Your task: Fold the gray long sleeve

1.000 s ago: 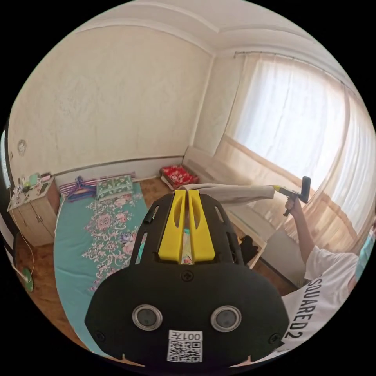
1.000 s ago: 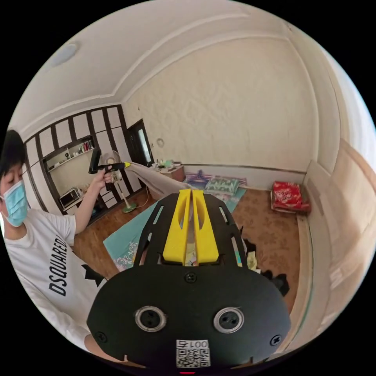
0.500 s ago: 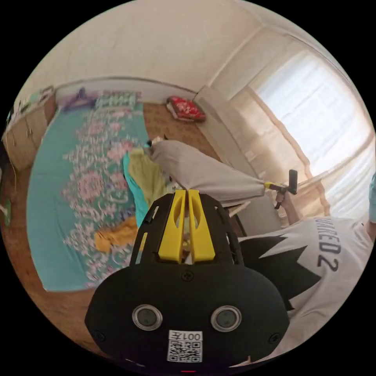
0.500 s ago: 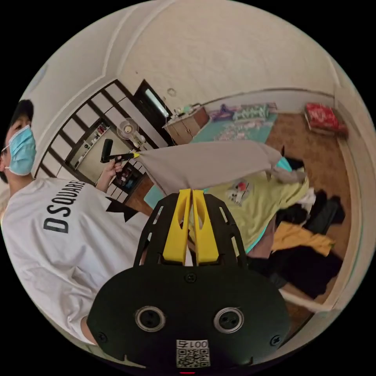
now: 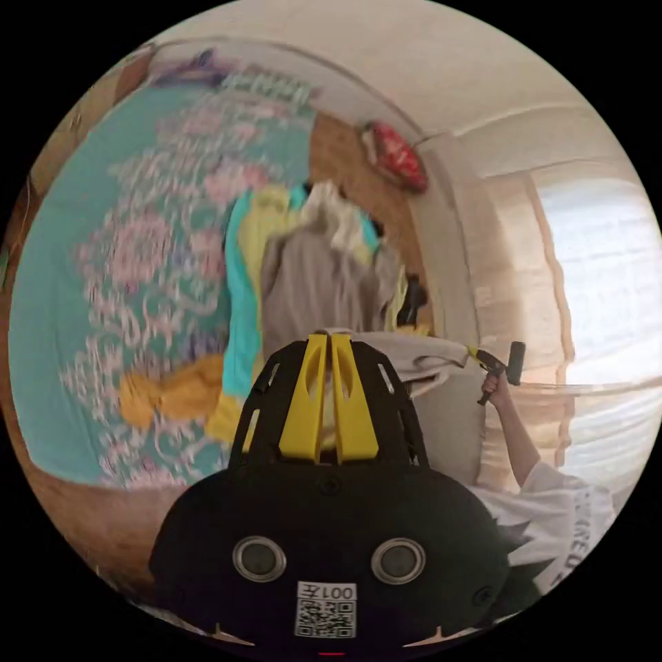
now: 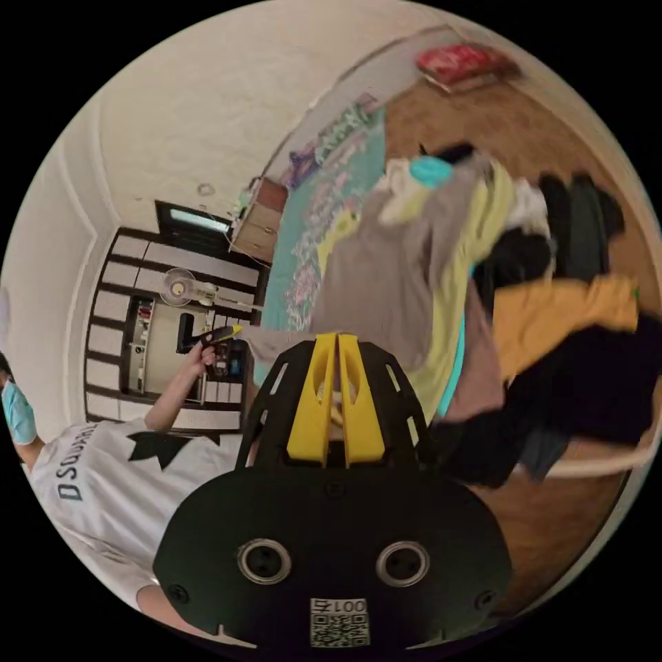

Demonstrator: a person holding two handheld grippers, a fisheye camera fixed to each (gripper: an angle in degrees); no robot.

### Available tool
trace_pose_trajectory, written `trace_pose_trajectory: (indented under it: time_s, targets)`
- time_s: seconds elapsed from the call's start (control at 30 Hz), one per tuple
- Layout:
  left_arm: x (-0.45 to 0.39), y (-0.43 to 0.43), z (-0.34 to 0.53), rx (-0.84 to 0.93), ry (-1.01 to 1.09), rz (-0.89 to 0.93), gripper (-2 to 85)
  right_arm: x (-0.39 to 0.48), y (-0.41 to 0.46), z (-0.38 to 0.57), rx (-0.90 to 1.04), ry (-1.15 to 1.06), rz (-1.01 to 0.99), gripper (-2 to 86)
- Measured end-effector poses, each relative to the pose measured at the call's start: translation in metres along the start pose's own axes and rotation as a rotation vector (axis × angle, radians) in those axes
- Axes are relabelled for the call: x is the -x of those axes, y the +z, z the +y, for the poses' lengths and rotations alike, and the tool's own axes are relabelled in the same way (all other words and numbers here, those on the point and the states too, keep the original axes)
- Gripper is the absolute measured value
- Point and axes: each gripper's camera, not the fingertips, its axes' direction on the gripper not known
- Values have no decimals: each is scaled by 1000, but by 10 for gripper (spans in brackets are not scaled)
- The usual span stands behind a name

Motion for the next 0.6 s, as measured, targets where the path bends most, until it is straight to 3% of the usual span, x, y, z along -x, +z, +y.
trace_pose_trajectory:
  time_s: [0.1, 0.3, 0.47, 0.6]
  targets:
    - [-110, -120, -104, -251, 254, -39, -9, 105, -100, -120, -174, -309, 92, 1]
    - [-256, -300, -114, -578, 515, -151, -9, 302, -251, -170, -444, -664, 250, 1]
    - [-261, -343, -79, -595, 547, -50, -9, 352, -276, -137, -462, -792, 276, 1]
    - [-238, -325, -35, -518, 592, -65, -9, 341, -258, -107, -391, -828, 244, 1]
